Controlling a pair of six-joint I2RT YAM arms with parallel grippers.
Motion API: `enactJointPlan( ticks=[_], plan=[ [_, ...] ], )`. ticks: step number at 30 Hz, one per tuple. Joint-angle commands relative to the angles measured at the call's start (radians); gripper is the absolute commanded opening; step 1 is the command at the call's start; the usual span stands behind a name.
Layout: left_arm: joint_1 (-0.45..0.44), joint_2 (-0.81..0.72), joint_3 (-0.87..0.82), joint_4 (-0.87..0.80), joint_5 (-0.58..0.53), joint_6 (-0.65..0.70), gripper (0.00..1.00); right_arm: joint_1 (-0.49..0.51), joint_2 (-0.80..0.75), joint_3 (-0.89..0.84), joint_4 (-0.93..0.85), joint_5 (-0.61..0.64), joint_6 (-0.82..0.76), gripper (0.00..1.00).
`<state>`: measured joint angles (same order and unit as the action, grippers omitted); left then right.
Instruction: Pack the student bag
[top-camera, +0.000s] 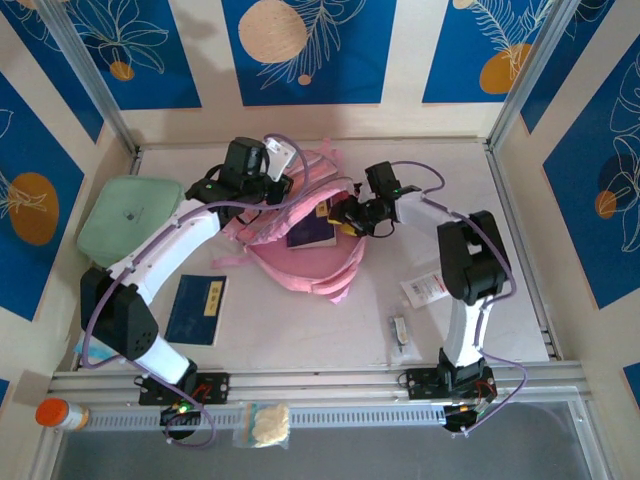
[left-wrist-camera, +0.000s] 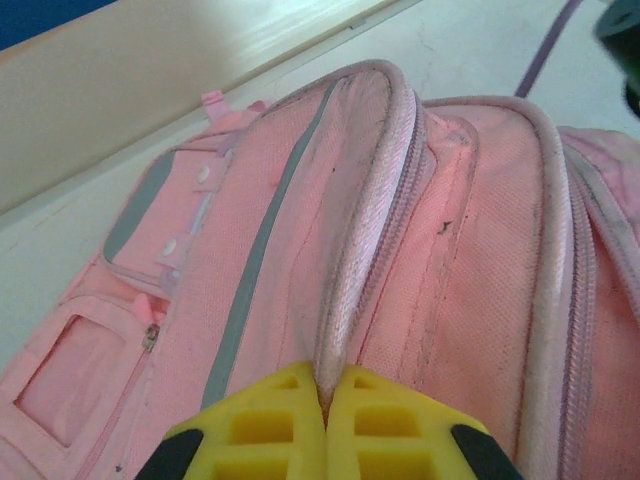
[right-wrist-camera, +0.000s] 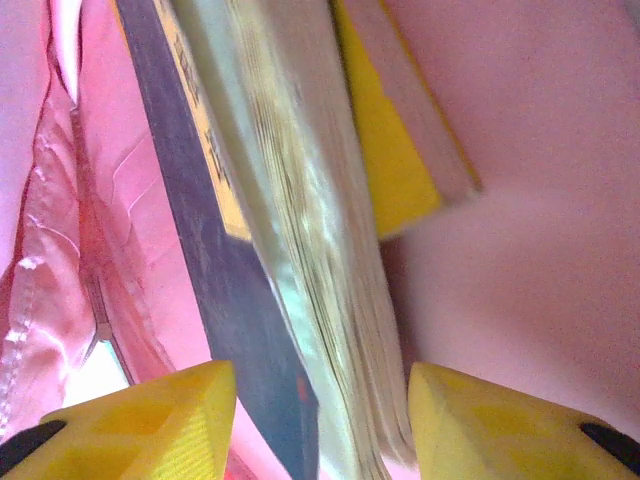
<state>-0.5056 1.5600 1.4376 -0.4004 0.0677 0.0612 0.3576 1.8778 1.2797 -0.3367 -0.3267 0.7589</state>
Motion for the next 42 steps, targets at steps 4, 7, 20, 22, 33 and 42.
enactJointPlan(
  ticks=[4, 7, 20, 22, 33, 42],
  plan=[
    [0.015, -0.073, -0.002, 0.128, 0.061, -0.037, 0.00, 0.082, -0.192, -0.136, -0.059, 0.092, 0.037, 0.41],
    [0.016, -0.074, -0.010, 0.140, 0.063, -0.047, 0.00, 0.104, -0.153, -0.187, 0.058, 0.023, 0.121, 0.25],
    [0.016, -0.058, 0.019, 0.086, 0.081, -0.036, 0.00, 0.093, -0.012, -0.104, 0.271, 0.265, 0.180, 0.00],
    [0.017, -0.059, 0.014, 0.088, 0.090, -0.040, 0.00, 0.088, 0.007, -0.048, 0.268, 0.278, 0.154, 0.00],
    [0.016, -0.006, -0.015, 0.084, 0.098, -0.100, 0.00, 0.117, -0.206, -0.154, 0.166, 0.190, 0.073, 0.07],
    [0.017, 0.022, -0.082, -0.053, 0.182, -0.135, 0.32, 0.169, -0.556, -0.244, -0.183, 0.330, -0.027, 0.17]
  ],
)
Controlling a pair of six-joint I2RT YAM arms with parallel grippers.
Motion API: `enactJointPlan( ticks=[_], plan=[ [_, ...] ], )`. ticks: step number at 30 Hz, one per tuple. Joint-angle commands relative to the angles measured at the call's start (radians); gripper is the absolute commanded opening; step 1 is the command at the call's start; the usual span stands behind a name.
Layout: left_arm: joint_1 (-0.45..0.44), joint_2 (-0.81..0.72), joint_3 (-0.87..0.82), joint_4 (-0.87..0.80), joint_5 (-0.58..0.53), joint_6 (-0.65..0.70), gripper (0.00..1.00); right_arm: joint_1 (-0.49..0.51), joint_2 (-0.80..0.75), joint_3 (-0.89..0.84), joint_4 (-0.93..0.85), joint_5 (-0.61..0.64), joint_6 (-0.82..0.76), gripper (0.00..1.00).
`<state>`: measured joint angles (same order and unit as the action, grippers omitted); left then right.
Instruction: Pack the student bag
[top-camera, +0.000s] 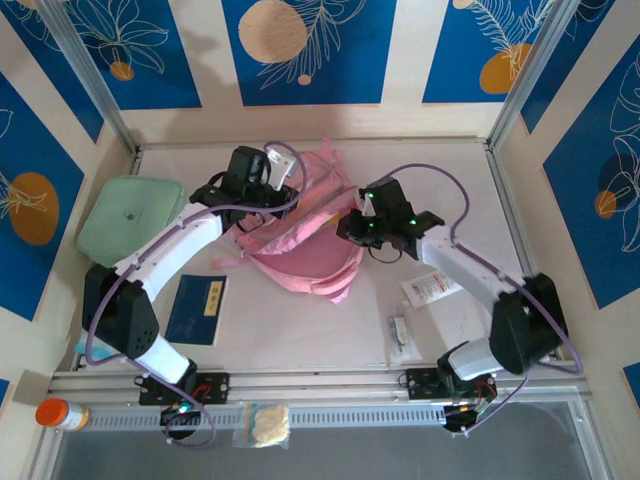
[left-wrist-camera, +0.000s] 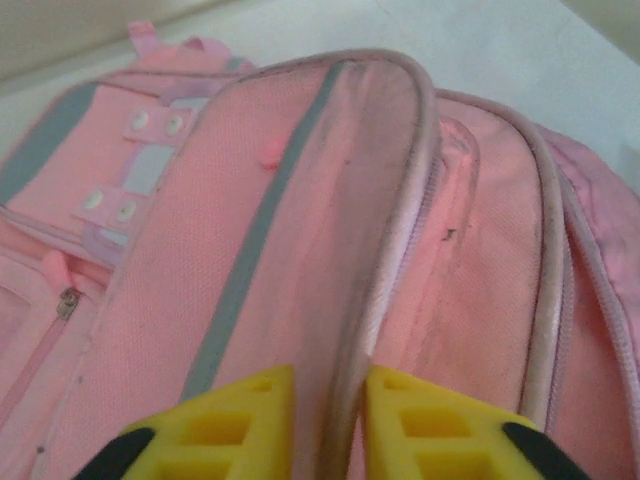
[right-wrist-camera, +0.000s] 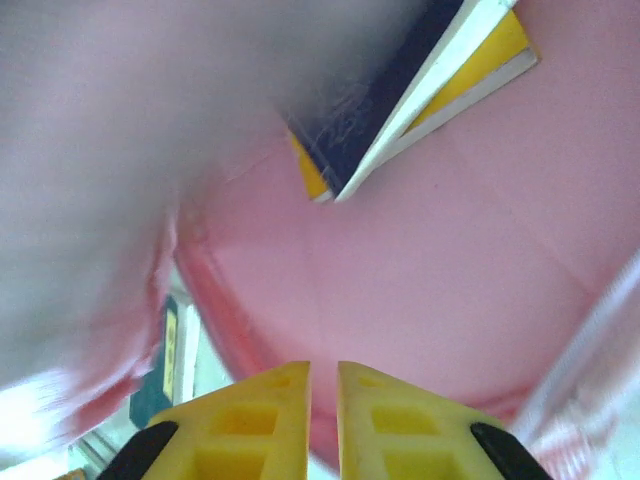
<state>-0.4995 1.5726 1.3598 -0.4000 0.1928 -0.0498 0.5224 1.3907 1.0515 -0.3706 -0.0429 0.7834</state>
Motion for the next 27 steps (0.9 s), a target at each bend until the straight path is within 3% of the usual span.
enactJointPlan(
  ticks=[1, 4, 7, 11, 18, 27],
  plan=[
    [0.009, 0.001, -0.002, -0.094, 0.068, -0.034, 0.35, 0.009, -0.094, -0.012, -0.178, 0.045, -0.064, 0.17],
    [0.009, -0.089, -0.040, -0.153, 0.078, -0.134, 0.43, 0.028, -0.138, -0.002, -0.245, 0.029, -0.092, 0.22],
    [0.009, -0.247, -0.171, -0.091, 0.098, -0.250, 0.51, 0.057, -0.149, 0.010, -0.308, 0.017, -0.095, 0.25],
    [0.019, -0.435, -0.339, -0.090, 0.019, -0.346, 0.61, 0.139, -0.149, -0.006, -0.315, 0.035, -0.081, 0.31],
    [0.069, -0.609, -0.465, -0.295, -0.145, -0.437, 0.75, 0.303, -0.058, -0.015, -0.228, 0.057, -0.034, 0.39],
    [0.279, -0.699, -0.577, -0.474, -0.279, -0.487, 0.89, 0.430, 0.044, -0.021, -0.111, 0.049, 0.025, 0.48]
  ],
)
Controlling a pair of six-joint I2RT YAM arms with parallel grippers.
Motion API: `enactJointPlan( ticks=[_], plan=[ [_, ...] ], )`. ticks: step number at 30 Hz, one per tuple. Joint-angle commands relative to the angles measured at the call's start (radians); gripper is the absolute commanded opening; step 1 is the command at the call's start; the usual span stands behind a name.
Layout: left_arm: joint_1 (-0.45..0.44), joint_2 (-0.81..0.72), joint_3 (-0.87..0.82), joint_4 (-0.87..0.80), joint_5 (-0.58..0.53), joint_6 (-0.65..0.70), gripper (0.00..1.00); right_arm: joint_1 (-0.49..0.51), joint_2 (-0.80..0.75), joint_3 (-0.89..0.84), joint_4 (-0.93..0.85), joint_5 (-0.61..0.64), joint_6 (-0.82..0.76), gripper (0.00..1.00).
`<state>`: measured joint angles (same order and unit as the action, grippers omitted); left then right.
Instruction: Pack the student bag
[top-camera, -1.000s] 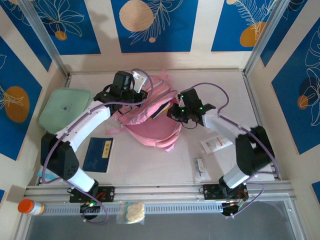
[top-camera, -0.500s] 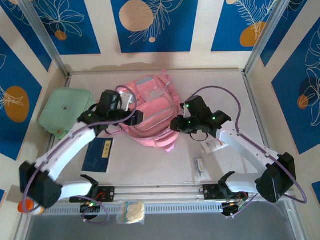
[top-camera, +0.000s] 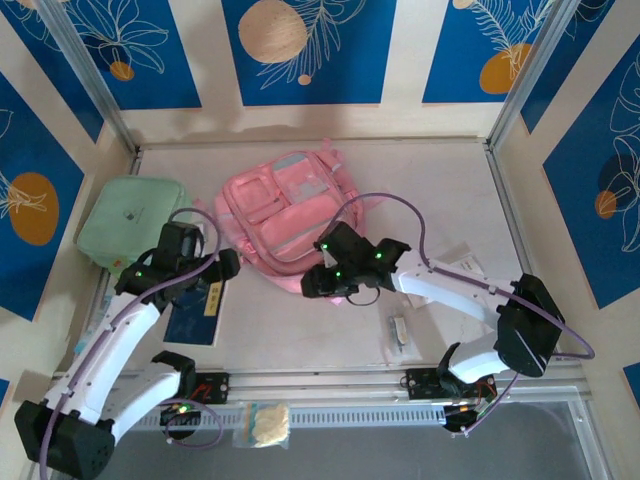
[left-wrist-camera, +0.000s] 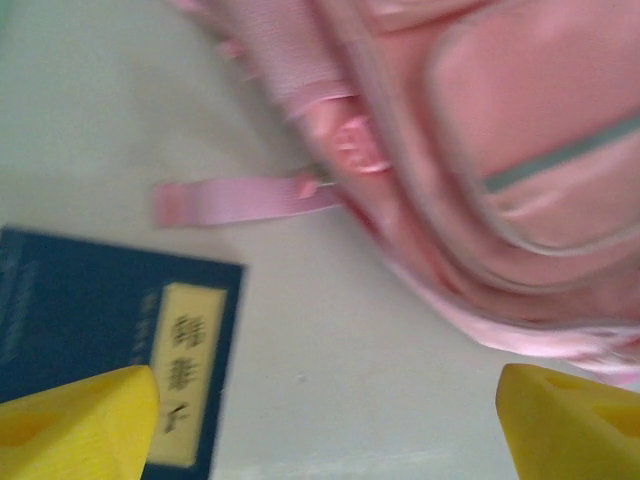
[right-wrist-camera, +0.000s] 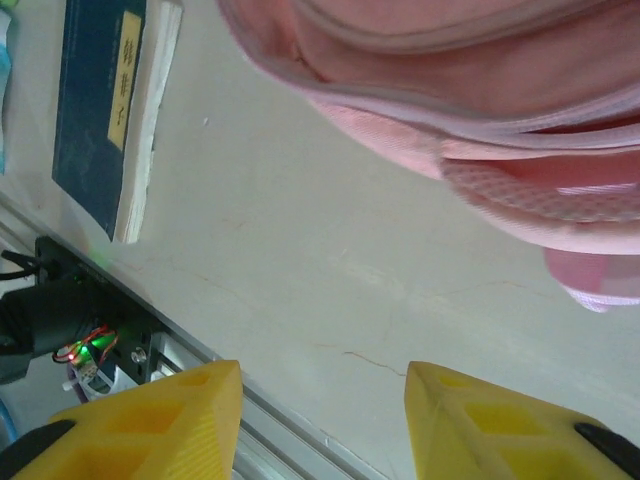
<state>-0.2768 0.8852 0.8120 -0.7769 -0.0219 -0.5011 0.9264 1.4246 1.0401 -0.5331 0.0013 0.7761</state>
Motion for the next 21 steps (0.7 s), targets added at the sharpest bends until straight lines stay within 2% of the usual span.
enactJointPlan(
  ticks=[1, 5, 7, 13, 16, 21],
  plan=[
    [0.085, -0.015, -0.046, -0.097, -0.065, -0.038, 0.90, 0.034, 0.018, -0.013, 0.065, 0.003, 0.036, 0.50],
    [0.175, 0.019, -0.059, -0.076, -0.060, -0.084, 0.97, 0.050, 0.049, -0.008, 0.088, 0.015, 0.048, 0.53],
    [0.223, 0.045, -0.080, -0.005, -0.023, -0.131, 1.00, 0.052, 0.067, -0.011, 0.108, 0.017, 0.056, 0.54],
    [0.337, 0.088, -0.155, 0.050, -0.097, -0.158, 0.99, 0.053, 0.144, 0.029, 0.133, -0.001, 0.043, 0.59],
    [0.415, 0.088, -0.204, 0.087, -0.064, -0.169, 0.99, 0.054, 0.192, 0.052, 0.143, -0.025, 0.041, 0.61],
    [0.490, 0.094, -0.276, 0.134, -0.046, -0.159, 0.99, 0.054, 0.301, 0.091, 0.195, -0.071, 0.039, 0.64]
  ],
)
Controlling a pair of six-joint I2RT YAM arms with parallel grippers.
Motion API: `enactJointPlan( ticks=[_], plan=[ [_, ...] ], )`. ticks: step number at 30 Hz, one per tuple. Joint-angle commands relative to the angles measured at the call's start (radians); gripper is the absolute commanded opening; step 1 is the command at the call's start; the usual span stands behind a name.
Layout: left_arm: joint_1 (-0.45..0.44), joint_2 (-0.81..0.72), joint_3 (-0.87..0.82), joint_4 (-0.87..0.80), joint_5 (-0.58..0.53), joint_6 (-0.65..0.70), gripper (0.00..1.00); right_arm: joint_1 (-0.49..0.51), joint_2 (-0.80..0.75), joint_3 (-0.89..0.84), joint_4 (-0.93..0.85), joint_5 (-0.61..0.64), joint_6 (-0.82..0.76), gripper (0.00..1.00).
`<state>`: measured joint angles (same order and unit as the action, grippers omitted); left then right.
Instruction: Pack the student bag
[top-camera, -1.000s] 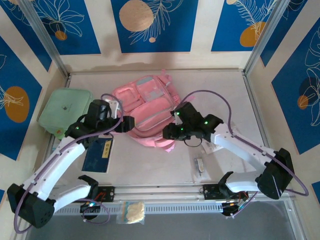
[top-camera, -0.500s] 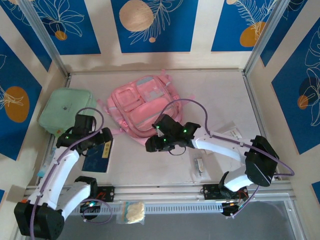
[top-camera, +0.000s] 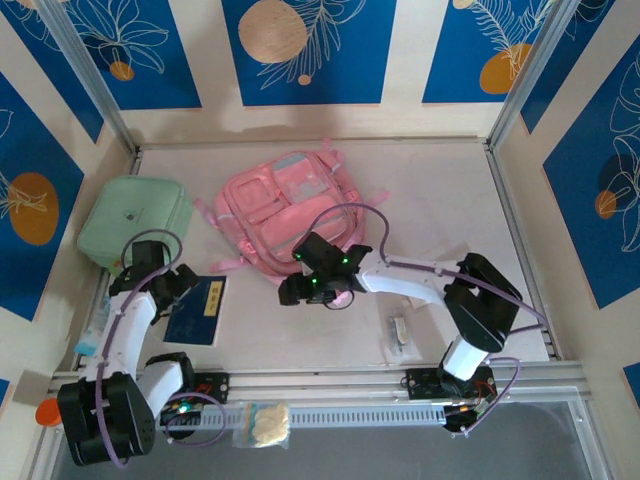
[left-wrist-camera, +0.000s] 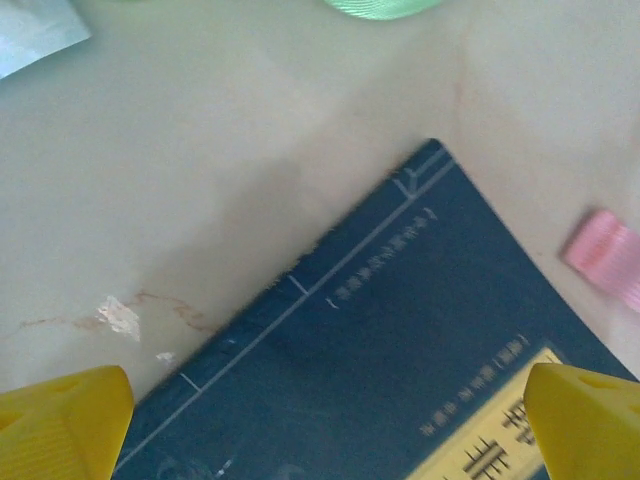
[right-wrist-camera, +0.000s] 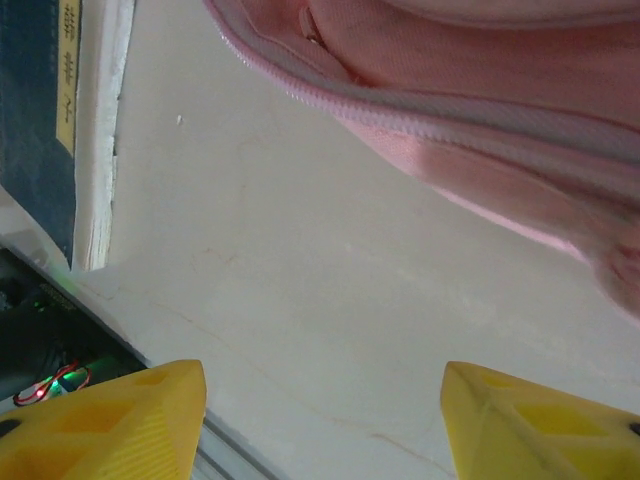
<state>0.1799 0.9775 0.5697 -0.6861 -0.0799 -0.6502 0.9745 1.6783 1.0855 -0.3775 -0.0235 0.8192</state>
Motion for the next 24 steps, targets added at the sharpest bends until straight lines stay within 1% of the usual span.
enactJointPlan(
  ticks=[1, 4, 6, 8, 11, 14, 18, 21, 24],
  plan=[
    [0.044, 0.008, -0.047, 0.054, 0.017, -0.006, 1.00, 0.007, 0.077, 0.063, 0.040, -0.050, -0.010, 0.65],
    [0.049, 0.038, -0.072, 0.076, 0.035, 0.000, 0.99, 0.000, 0.148, 0.102, 0.057, -0.072, -0.017, 0.65],
    [0.050, 0.047, -0.091, 0.089, 0.031, 0.003, 1.00, -0.012, 0.178, 0.098, 0.101, -0.087, -0.012, 0.65],
    [0.050, 0.043, -0.107, 0.097, 0.030, 0.005, 0.99, -0.028, 0.203, 0.100, 0.125, -0.097, -0.006, 0.65],
    [0.047, 0.022, -0.127, 0.104, 0.064, 0.006, 1.00, -0.038, 0.234, 0.110, 0.138, -0.102, -0.013, 0.65],
    [0.025, -0.009, -0.131, 0.091, 0.090, -0.003, 0.99, -0.049, 0.246, 0.108, 0.152, -0.093, -0.018, 0.65],
    [-0.044, -0.035, -0.120, 0.050, 0.110, -0.038, 0.99, -0.092, 0.261, 0.106, 0.177, -0.114, -0.016, 0.66],
    [-0.129, -0.071, -0.119, 0.013, 0.088, -0.082, 1.00, -0.118, 0.256, 0.105, 0.189, -0.114, -0.030, 0.66],
    [-0.223, -0.091, -0.133, 0.003, 0.090, -0.142, 0.99, -0.139, 0.261, 0.120, 0.172, -0.109, -0.045, 0.66]
  ],
)
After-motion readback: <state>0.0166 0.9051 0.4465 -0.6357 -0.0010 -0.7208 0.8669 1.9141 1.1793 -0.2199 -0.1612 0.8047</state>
